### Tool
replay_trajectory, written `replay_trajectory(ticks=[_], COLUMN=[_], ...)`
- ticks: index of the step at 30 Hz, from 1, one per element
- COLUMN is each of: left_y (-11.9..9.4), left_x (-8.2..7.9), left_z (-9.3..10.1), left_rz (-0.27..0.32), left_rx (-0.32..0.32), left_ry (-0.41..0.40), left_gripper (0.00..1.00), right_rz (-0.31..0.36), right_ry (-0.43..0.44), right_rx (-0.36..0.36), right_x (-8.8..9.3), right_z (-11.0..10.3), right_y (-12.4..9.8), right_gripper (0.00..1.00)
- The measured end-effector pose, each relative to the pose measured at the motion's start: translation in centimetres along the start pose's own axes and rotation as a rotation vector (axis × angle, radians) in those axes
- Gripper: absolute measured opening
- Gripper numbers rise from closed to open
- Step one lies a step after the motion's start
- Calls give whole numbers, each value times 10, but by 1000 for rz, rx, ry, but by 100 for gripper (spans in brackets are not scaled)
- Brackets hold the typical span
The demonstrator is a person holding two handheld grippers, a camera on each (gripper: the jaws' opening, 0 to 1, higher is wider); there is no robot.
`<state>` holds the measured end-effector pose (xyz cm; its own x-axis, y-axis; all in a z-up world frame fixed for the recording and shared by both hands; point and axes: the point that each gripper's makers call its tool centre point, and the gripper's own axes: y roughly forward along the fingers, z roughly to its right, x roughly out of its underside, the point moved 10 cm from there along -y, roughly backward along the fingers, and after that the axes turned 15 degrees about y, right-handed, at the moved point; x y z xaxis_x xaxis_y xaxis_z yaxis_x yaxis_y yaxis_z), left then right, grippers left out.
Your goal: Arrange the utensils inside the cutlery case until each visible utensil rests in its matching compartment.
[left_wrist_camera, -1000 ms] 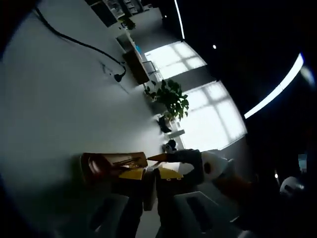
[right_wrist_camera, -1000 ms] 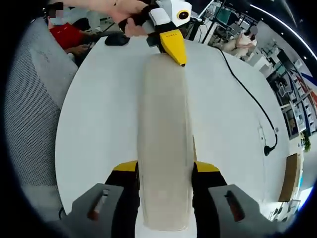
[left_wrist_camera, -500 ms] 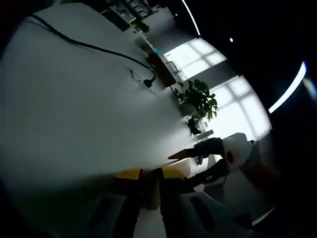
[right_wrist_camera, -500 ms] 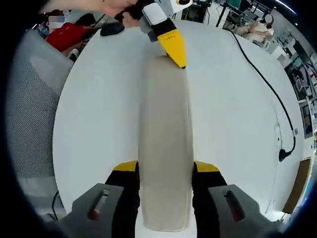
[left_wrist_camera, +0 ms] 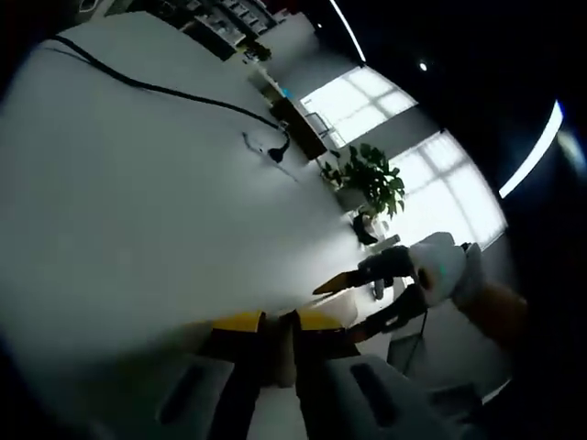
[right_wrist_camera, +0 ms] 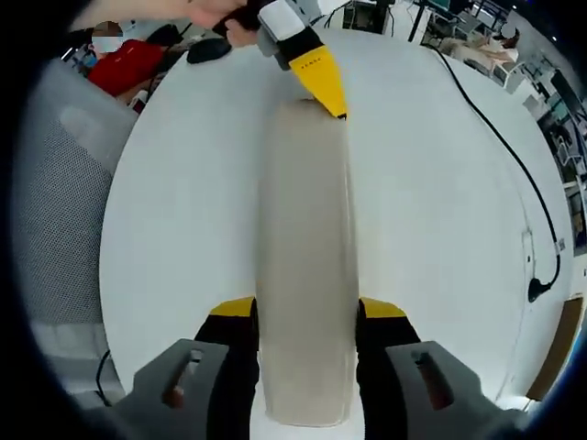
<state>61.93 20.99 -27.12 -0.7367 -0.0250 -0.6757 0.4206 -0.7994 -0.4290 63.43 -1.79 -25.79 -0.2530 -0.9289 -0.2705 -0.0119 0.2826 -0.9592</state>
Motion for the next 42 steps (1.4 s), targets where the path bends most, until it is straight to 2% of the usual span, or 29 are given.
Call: replay_trajectory(ticks=[5, 8, 10, 13, 21, 23, 27, 29, 31, 34, 36, 37, 38, 39, 42], left_y=[-10, -15, -19, -19, -10, -10, -14, -17, -20, -21, -18, -16, -14, -11, -5], left_x=[1, -2, -3, 2, 14, 15, 19, 18, 15, 5, 0, -3, -5, -8, -10], left_z=[-6, -9, -13, -15, -10, -9, -7, -7, -7, -3, -1, 2, 3, 6, 12], left_rz=[-1, 60, 110, 83, 23, 22, 47, 45, 43, 45, 31, 19, 18, 7, -34], left_rx=[8, 0, -27, -15, -8, -14, -19, -26, -35, -38, -50, -50, -46, -44, -49], left_ry=[-43, -111, -129, -168, -159, -160, -181, -169, -153, -110, -72, -57, -52, -40, 12], left_gripper=[16, 20, 21, 24, 22, 21, 21, 21, 20, 19, 18, 17, 16, 16, 14], right_rz=[-27, -20, -33, -50, -42, -21, 14, 35, 77, 132, 174, 175, 146, 167, 86], right_ry=[-4, -6, 24, 27, 40, 36, 98, 114, 179, 283, 308, 335, 351, 342, 340], right_rx=[-14, -17, -36, -40, -59, -14, -28, -12, 16, 65, 96, 112, 116, 124, 104], right_x=[-2, -6, -7, -7, -5, -4, 10, 22, 36, 52, 59, 61, 64, 61, 64], right_z=[1, 2, 1, 3, 4, 5, -1, -4, -3, 5, 10, 11, 12, 12, 8], right_y=[4, 4, 5, 6, 6, 0, -20, -31, -42, -55, -60, -60, -59, -57, -48], right_gripper=[40, 40, 40, 40, 41, 42, 51, 48, 44, 23, 7, 1, 0, 0, 0])
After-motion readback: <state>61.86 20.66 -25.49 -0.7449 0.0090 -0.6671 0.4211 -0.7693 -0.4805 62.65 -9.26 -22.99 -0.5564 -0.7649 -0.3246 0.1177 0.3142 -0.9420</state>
